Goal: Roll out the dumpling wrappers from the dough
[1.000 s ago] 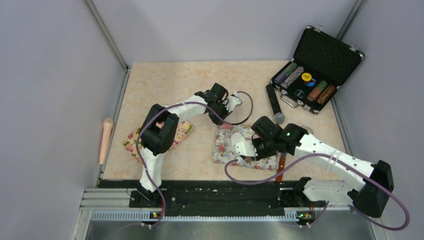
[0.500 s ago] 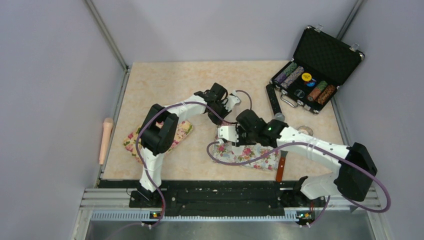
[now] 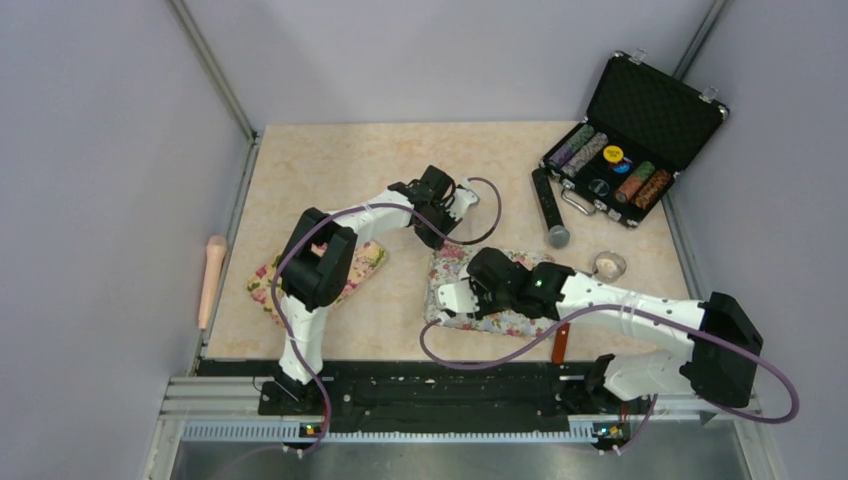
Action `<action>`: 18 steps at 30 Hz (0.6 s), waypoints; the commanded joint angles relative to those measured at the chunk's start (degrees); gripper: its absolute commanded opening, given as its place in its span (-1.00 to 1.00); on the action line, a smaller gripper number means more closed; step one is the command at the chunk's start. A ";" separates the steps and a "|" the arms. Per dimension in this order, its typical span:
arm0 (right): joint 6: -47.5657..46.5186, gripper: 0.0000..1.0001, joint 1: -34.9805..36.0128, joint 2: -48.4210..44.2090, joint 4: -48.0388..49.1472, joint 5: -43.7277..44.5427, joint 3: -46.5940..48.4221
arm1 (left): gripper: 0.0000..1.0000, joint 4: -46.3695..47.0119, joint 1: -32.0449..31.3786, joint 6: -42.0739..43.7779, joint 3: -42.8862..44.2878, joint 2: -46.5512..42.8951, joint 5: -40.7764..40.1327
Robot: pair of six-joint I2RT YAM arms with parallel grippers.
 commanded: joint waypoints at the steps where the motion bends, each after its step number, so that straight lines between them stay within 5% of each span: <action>1: 0.38 -1.00 1.05 1.02 -15.41 -11.03 -4.75 | -1.00 2.25 0.59 -1.40 0.56 -1.40 -4.80; 12: -1.50 -1.00 1.06 -4.14 -25.10 -18.27 -3.76 | -1.00 2.24 0.59 -1.60 0.65 -1.72 -4.69; 18: -0.64 -1.00 0.35 -6.60 -19.65 -11.57 -3.13 | -1.00 2.36 0.55 -1.60 0.65 -2.04 -4.56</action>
